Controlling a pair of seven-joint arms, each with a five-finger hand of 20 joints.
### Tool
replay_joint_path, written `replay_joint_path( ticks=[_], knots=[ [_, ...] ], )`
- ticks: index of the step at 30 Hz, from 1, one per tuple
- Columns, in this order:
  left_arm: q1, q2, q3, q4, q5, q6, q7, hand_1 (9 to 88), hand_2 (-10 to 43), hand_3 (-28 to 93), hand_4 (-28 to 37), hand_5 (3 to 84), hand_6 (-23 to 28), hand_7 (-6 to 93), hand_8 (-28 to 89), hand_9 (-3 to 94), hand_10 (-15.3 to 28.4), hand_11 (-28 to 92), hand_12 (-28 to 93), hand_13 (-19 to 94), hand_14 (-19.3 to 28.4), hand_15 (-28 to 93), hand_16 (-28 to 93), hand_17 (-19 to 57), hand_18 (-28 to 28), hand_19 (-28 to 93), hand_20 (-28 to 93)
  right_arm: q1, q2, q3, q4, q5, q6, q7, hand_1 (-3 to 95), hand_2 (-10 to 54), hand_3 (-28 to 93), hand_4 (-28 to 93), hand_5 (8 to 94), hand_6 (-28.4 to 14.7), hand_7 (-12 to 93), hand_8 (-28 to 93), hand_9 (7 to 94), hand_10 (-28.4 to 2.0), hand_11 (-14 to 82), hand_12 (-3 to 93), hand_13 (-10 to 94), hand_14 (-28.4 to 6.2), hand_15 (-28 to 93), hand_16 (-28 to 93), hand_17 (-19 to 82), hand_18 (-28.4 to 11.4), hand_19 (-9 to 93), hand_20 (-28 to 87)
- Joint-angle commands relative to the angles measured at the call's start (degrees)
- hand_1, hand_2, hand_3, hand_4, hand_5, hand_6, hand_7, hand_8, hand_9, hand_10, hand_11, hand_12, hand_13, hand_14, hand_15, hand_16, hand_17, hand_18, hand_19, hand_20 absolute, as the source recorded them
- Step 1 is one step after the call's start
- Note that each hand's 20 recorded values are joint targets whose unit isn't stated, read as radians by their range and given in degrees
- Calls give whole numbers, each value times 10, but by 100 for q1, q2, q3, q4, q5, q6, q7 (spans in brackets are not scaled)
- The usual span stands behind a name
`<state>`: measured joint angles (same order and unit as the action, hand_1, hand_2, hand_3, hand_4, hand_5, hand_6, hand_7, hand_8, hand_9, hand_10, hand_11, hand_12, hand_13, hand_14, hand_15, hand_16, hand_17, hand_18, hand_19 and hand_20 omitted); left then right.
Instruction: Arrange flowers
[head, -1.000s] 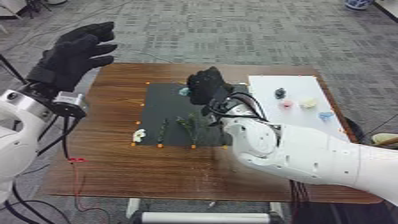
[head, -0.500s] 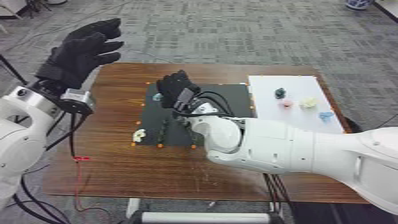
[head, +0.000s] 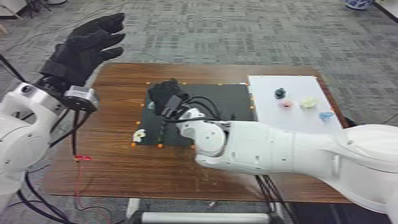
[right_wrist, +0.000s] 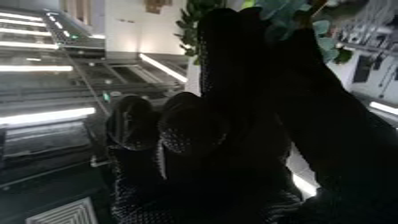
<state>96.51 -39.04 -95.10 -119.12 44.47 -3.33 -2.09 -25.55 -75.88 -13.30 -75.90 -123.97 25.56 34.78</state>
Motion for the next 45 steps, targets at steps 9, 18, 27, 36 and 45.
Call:
replay_joint_path(
  ticks=[9,18,27,36,45],
  knots=[
    [-230,-69,130,90,-16,-107,-25,233,-41,727,-237,219,-3,149,-76,151,65,115,188,70,75,246,-2,-63,141,247,142,-82,-305,70,291,-150,-284,104,468,-95,792,-283,799,54,298,-18,858,-54,185,431,690,-67,804,370,392,-200,932,562],
    [-125,-111,36,53,-18,-135,-21,238,-37,721,-247,221,-1,164,-81,149,63,147,198,68,73,288,5,-60,138,245,157,-203,-266,63,371,-233,-489,249,468,-95,792,-283,798,54,294,-20,860,-53,175,435,688,-68,805,371,391,-201,932,564],
    [-130,-117,44,48,-14,-150,-49,241,-35,719,-248,222,0,174,-87,149,65,164,192,68,74,311,-11,-60,139,253,154,-245,-212,210,287,-259,-883,266,468,-95,782,-283,779,55,303,-30,860,-45,129,465,683,-66,809,374,389,-200,932,567],
    [-157,-112,66,66,-12,-135,-50,244,-32,714,-250,222,2,179,-88,148,65,177,190,68,76,333,-14,-65,143,269,154,-298,-184,372,266,-246,-1057,280,420,-95,770,-283,725,40,307,-35,798,-52,185,423,659,-67,817,380,375,-197,931,571],
    [-116,-119,41,53,-13,-90,-53,250,-26,703,-251,224,6,184,-90,147,67,187,189,67,82,351,-22,-76,153,293,150,-270,-159,387,260,-250,-1028,413,391,-95,785,-283,713,36,292,-28,766,-60,240,373,652,-72,821,377,371,-201,932,570]
  ],
)
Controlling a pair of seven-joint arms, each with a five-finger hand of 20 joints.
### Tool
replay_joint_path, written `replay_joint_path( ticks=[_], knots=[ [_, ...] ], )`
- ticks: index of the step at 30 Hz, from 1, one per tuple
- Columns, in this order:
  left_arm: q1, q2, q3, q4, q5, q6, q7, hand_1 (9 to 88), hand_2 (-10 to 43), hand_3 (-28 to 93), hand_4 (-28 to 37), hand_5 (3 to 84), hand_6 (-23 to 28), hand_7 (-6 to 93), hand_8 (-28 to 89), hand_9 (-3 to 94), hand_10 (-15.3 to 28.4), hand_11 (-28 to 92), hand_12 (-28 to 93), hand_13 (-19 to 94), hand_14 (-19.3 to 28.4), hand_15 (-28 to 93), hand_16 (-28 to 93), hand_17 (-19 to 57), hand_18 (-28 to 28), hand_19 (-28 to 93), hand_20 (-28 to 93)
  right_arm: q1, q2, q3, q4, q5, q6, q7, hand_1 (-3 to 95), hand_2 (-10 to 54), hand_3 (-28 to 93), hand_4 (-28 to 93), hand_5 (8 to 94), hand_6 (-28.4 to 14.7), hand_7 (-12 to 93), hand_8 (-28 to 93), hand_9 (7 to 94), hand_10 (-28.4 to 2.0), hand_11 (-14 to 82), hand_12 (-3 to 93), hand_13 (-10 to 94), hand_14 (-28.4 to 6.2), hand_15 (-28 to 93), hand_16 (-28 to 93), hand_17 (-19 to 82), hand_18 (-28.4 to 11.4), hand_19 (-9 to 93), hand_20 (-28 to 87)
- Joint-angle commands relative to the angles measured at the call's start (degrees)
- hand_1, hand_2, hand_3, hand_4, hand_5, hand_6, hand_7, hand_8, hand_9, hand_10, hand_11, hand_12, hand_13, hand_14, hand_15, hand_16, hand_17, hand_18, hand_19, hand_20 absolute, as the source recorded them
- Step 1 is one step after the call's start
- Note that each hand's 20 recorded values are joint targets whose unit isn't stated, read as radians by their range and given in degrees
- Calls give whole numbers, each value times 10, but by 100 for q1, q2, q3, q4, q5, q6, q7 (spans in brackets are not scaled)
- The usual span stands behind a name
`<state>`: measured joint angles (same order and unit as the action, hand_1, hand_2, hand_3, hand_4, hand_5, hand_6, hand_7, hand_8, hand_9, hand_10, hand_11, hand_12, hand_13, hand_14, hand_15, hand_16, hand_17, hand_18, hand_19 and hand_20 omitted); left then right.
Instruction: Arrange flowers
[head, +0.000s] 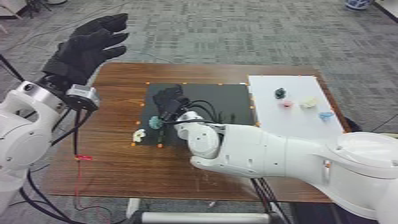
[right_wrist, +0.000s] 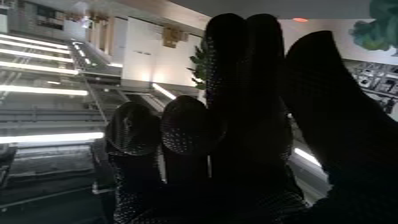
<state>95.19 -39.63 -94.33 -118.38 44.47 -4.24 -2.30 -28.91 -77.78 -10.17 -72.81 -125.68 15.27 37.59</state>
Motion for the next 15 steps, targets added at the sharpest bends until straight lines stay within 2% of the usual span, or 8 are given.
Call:
replay_joint_path(
  ticks=[1,3,5,8,10,11,12,15],
  knots=[
    [36,-64,-55,-25,-12,-3,-33,250,-25,703,-251,225,7,184,-91,148,68,189,189,67,83,353,-23,-77,154,296,150,43,64,131,-95,-74,0,118,391,-95,786,-283,711,36,292,-28,765,-60,241,372,652,-73,822,377,370,-200,932,570],
    [85,-67,-98,-42,-9,21,-26,250,-25,703,-251,225,7,184,-91,148,70,193,189,67,85,357,-25,-82,158,306,150,-11,175,292,-262,3,82,-34,390,-95,793,-282,704,34,291,-27,758,-61,244,374,650,-74,822,377,369,-201,932,571],
    [167,-76,-171,-71,-17,44,-29,250,-24,702,-249,225,9,183,-91,148,72,192,185,66,88,356,-27,-84,162,310,148,-103,395,535,-523,263,264,-598,425,-95,819,-282,683,35,304,-39,771,-56,185,453,650,-74,823,379,370,-199,932,570],
    [265,-99,-264,-106,-7,43,3,253,-18,695,-247,224,12,177,-90,147,75,189,183,65,97,359,-28,-95,173,325,148,-91,708,587,-928,227,511,-1002,454,-51,862,-269,610,48,273,-92,721,-69,266,568,652,-78,826,395,374,-198,932,572],
    [346,-115,-340,-130,-15,57,-11,254,-14,689,-240,223,14,170,-86,148,80,184,179,66,104,360,-30,-101,179,338,145,-389,997,1086,-1227,369,230,-1785,458,-20,880,-272,571,52,245,-133,683,-79,327,604,652,-79,821,421,375,-198,932,577],
    [400,-104,-395,-156,-5,63,21,254,-11,686,-237,222,15,167,-85,147,81,182,178,65,109,360,-31,-103,182,341,143,-277,1092,949,-1347,559,375,-1831,459,-3,888,-276,544,53,232,-147,658,-87,365,623,651,-79,819,440,373,-197,932,579],
    [435,-112,-427,-160,-6,60,-17,256,-10,682,-235,221,16,166,-83,147,82,182,179,65,115,365,-29,-105,185,347,142,-691,1196,1529,-1464,363,-101,-2296,453,19,896,-275,521,54,224,-151,645,-91,384,640,643,-81,820,452,367,-195,931,579],
    [568,-135,-536,-209,-12,98,-19,258,-6,675,-231,223,19,163,-80,150,87,184,183,67,121,374,-28,-107,190,356,138,-875,1416,1754,-1705,258,-432,-2683,427,89,895,-278,529,61,208,-144,589,-109,457,705,598,-98,820,497,335,-192,916,588]
  ],
)
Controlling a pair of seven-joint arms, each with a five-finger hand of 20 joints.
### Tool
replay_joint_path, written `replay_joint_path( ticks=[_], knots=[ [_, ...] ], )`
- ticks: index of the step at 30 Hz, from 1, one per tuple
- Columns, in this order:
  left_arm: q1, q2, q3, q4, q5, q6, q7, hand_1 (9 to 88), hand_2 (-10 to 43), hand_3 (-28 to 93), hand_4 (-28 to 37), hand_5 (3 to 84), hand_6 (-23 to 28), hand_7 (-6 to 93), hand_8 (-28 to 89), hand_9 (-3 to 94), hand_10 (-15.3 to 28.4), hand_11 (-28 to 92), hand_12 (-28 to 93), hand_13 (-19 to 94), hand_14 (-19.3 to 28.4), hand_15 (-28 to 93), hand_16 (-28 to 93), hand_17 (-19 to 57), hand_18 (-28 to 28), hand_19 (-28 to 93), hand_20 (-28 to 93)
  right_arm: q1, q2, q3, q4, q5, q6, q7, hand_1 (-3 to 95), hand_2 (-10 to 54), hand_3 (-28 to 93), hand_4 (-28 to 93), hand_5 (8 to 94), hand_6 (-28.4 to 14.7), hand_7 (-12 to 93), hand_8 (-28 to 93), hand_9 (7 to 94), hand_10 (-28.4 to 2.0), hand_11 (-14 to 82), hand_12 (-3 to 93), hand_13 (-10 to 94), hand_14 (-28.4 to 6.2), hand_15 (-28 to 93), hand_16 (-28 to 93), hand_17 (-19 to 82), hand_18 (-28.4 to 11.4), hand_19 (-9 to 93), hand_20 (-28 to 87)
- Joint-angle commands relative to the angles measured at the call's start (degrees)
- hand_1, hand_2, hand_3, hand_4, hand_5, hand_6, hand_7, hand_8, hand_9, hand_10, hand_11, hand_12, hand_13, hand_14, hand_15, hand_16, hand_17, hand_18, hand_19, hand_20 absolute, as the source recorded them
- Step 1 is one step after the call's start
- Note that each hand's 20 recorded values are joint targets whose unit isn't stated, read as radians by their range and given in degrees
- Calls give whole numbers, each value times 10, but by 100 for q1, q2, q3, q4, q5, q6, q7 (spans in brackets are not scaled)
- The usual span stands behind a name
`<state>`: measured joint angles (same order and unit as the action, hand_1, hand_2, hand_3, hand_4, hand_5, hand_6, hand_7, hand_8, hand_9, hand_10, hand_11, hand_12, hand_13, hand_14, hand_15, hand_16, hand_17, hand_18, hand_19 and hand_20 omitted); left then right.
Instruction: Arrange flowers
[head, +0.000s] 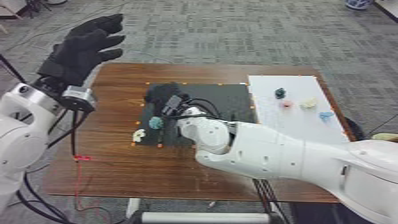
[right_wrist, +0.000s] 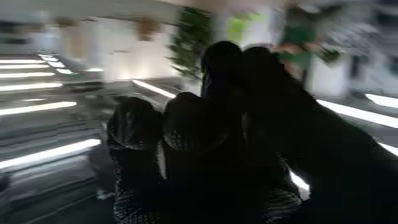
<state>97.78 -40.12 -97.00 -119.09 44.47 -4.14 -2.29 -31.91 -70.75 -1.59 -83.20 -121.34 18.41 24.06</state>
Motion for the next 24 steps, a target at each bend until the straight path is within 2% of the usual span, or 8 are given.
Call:
replay_joint_path(
  ticks=[1,3,7,11,15,24],
  knots=[
    [329,-86,-293,-147,-12,95,7,259,-6,673,-230,223,19,163,-80,152,89,186,184,67,121,376,-28,-107,190,358,136,-472,756,769,-728,-150,-750,-1216,424,97,894,-279,534,65,207,-144,579,-112,468,715,590,-100,819,504,330,-194,913,592],
    [367,-98,-326,-156,-10,81,-21,259,-6,672,-228,225,20,162,-79,153,90,187,185,69,121,383,-28,-107,191,361,133,-658,770,974,-787,-261,-1022,-1297,413,111,892,-280,538,66,201,-143,535,-121,510,718,576,-107,821,514,314,-192,899,602],
    [356,-124,-311,-152,-1,70,-16,259,-8,674,-229,226,20,162,-79,155,91,190,187,69,121,390,-31,-107,190,364,127,-722,868,983,-900,-345,-1142,-1097,391,123,898,-269,524,61,191,-138,526,-122,520,723,572,-112,832,500,310,-193,893,606],
    [472,-122,-397,-193,-3,98,-9,260,-8,673,-233,228,18,166,-78,157,91,194,189,71,122,397,-33,-107,189,366,123,-757,1000,1022,-932,-130,-854,-1134,381,60,902,-273,474,47,211,-146,528,-128,542,693,582,-116,849,456,325,-205,904,589],
    [502,-127,-410,-183,-15,110,-29,262,-5,670,-233,228,19,168,-81,157,91,195,189,70,124,402,-36,-106,189,370,120,-849,1023,1098,-1046,-286,-1058,-1070,392,63,908,-279,524,59,212,-151,532,-127,538,685,577,-116,853,450,321,-203,904,587],
    [514,-133,-388,-182,-10,77,-33,260,-6,672,-231,229,18,170,-83,158,91,197,187,72,122,404,-41,-106,189,373,115,-947,974,1027,-1163,-373,-1536,-1393,387,79,912,-282,515,60,196,-148,563,-121,516,682,579,-118,853,452,324,-206,907,591]
  ],
)
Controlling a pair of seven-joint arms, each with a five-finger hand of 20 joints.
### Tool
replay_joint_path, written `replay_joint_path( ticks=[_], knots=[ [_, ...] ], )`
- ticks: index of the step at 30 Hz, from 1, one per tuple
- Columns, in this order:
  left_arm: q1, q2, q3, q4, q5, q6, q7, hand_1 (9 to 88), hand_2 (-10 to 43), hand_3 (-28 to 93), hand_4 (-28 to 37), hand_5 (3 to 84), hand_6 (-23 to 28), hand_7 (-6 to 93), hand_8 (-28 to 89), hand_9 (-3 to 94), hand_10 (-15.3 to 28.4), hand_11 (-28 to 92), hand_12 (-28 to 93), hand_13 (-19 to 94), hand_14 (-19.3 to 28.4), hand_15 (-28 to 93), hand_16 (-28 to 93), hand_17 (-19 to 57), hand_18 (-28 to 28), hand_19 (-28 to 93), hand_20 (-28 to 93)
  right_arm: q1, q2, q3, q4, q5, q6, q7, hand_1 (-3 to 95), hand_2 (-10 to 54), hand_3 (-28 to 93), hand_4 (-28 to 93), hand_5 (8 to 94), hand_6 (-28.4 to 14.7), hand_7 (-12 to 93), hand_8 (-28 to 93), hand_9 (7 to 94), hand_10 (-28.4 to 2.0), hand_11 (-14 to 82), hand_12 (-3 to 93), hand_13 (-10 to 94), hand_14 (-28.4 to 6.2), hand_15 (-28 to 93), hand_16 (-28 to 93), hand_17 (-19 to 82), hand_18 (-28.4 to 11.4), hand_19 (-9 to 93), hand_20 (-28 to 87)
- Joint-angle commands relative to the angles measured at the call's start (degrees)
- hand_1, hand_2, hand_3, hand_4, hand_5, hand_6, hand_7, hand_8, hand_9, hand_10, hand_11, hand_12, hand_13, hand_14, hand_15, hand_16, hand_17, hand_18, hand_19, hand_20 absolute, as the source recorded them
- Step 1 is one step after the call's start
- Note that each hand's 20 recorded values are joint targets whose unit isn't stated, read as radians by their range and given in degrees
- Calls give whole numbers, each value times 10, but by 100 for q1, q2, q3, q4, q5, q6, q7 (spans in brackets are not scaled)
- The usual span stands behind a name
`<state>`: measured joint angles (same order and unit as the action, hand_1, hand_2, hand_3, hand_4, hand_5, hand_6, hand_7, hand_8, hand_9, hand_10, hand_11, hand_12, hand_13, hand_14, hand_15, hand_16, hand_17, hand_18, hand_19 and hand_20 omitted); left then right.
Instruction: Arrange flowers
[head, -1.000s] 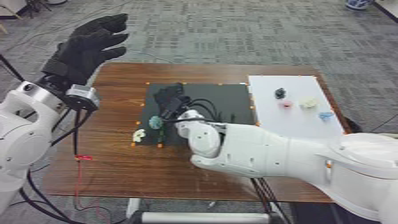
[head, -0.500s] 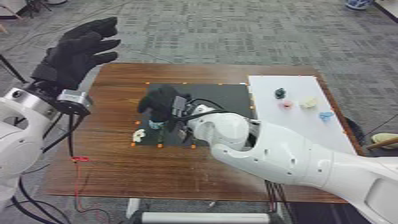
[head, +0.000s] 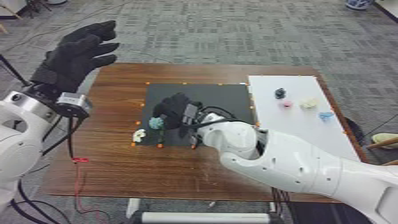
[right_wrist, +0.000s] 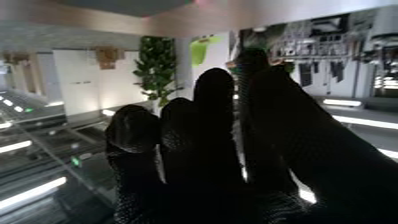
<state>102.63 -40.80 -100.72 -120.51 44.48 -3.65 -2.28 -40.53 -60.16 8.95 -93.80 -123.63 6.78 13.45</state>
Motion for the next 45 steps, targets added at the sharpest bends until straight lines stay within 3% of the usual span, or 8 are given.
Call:
replay_joint_path(
  ticks=[1,7,9,11,12,31,37,45],
  knots=[
    [18,-63,-6,-33,-11,31,-38,260,-6,672,-231,229,18,170,-83,158,91,197,187,72,122,403,-42,-106,189,373,114,-136,-116,20,-90,-158,-440,-375,387,82,912,-282,512,60,194,-147,575,-120,515,681,582,-118,853,451,328,-208,910,591],
    [-16,-68,30,-19,-12,-10,-50,257,-11,680,-235,230,18,171,-84,159,89,197,187,72,120,402,-43,-104,185,368,113,-267,-263,166,3,-116,-856,-383,375,106,909,-269,478,57,181,-140,664,-114,526,640,653,-113,855,439,383,-220,931,620],
    [-39,-68,43,-6,-15,-29,-56,256,-13,684,-235,231,17,172,-85,159,86,193,186,71,116,398,-45,-104,182,365,113,-318,-306,247,50,-76,-1027,-343,338,158,916,-245,468,51,177,-135,689,-116,559,575,681,-109,855,428,412,-219,932,642],
    [-48,-68,54,4,-23,-34,-68,256,-13,684,-236,230,17,173,-84,158,84,194,187,71,115,396,-45,-103,180,363,113,-333,-314,236,81,-57,-1043,-299,272,265,922,-190,459,43,167,-128,740,-119,626,418,731,-97,858,410,459,-221,932,679],
    [-38,-66,49,0,-21,-28,-61,256,-14,685,-237,230,17,173,-85,158,84,195,187,72,114,396,-44,-103,180,362,114,-335,-313,232,74,-21,-1072,-260,261,280,922,-182,457,42,165,-127,755,-118,637,389,747,-94,861,406,475,-221,932,692],
    [-141,-75,138,57,-25,-24,-77,265,-11,680,-261,236,19,196,-96,168,94,227,193,78,126,441,-46,-102,188,385,112,-251,-382,112,109,113,-966,204,240,295,923,-167,434,40,167,-138,832,-98,660,342,830,-67,875,391,575,-217,932,759],
    [-139,-74,150,51,-22,-6,-51,267,-11,678,-265,239,20,200,-97,169,96,232,194,79,129,452,-46,-103,191,392,109,-168,-418,31,157,165,-777,418,231,292,926,-164,406,29,167,-143,841,-95,661,339,839,-65,875,390,586,-217,932,765],
    [-107,-78,120,34,-25,-13,-48,267,-12,680,-271,240,20,207,-99,173,98,236,194,80,130,457,-49,-103,193,398,103,-167,-497,173,264,142,-955,554,221,286,919,-169,412,17,166,-143,850,-94,662,335,845,-64,875,389,596,-215,932,769]
  ],
)
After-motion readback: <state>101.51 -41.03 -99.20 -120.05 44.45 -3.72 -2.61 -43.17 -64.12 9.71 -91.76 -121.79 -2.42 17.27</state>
